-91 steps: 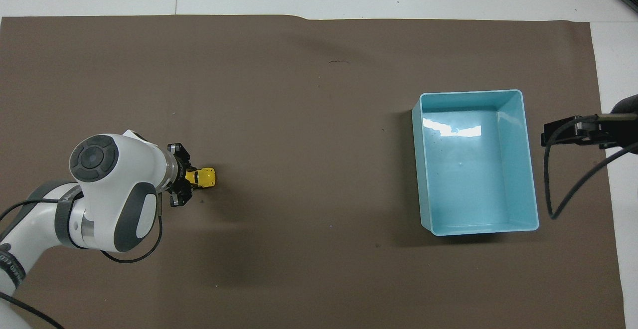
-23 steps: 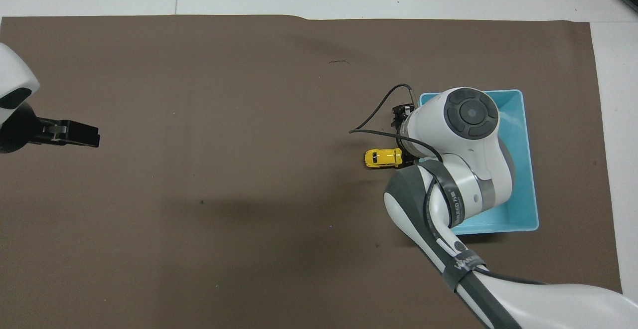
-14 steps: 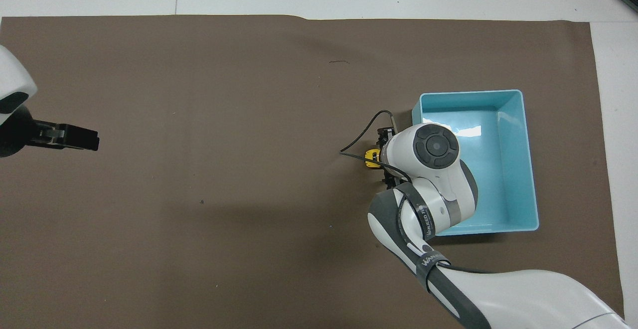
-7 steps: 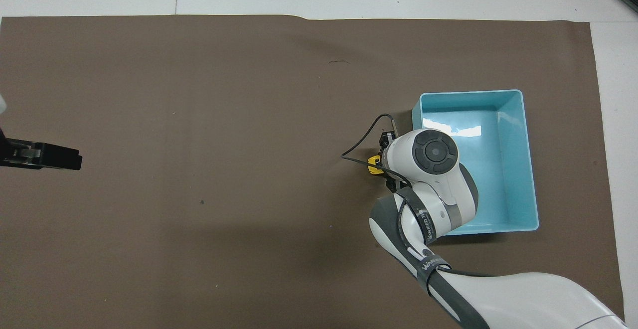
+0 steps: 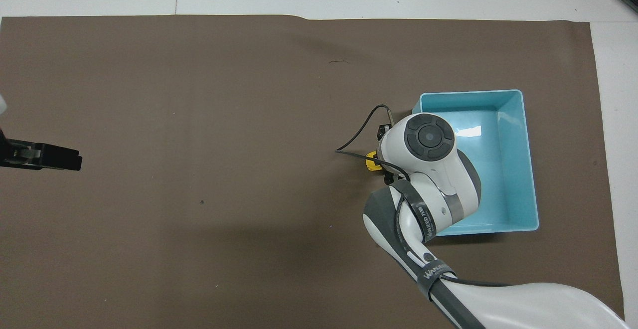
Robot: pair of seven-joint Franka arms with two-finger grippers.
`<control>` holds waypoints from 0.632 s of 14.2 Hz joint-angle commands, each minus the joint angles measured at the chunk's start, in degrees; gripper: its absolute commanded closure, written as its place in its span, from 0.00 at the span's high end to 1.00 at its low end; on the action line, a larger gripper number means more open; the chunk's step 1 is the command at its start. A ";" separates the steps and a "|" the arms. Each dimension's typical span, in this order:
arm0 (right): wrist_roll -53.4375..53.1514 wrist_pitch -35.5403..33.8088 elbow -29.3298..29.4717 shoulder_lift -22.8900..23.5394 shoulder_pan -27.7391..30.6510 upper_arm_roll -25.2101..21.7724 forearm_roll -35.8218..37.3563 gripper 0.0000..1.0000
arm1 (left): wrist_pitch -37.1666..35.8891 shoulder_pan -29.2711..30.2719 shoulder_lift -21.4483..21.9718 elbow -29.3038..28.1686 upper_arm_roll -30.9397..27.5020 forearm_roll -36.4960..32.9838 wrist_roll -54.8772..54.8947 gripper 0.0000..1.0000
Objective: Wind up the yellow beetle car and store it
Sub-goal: 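Grasp the yellow car with the right gripper and lift it over the bin rim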
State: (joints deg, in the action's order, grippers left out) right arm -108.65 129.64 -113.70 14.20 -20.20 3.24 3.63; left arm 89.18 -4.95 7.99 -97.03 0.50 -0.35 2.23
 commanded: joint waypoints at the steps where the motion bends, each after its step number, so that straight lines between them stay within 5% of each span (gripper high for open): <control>1: -1.83 -2.29 0.14 -2.86 0.16 0.45 1.65 0.00 | -0.23 0.64 0.10 0.17 0.29 0.69 0.23 1.00; 9: 2.56 -6.33 1.11 -9.01 0.87 0.45 0.51 0.00 | -0.93 0.03 0.19 0.17 0.55 1.31 0.41 1.00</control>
State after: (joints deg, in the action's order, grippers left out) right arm -107.49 124.66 -112.56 6.61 -20.09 3.24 3.67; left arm 89.18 -4.95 7.99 -97.03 0.60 0.17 2.22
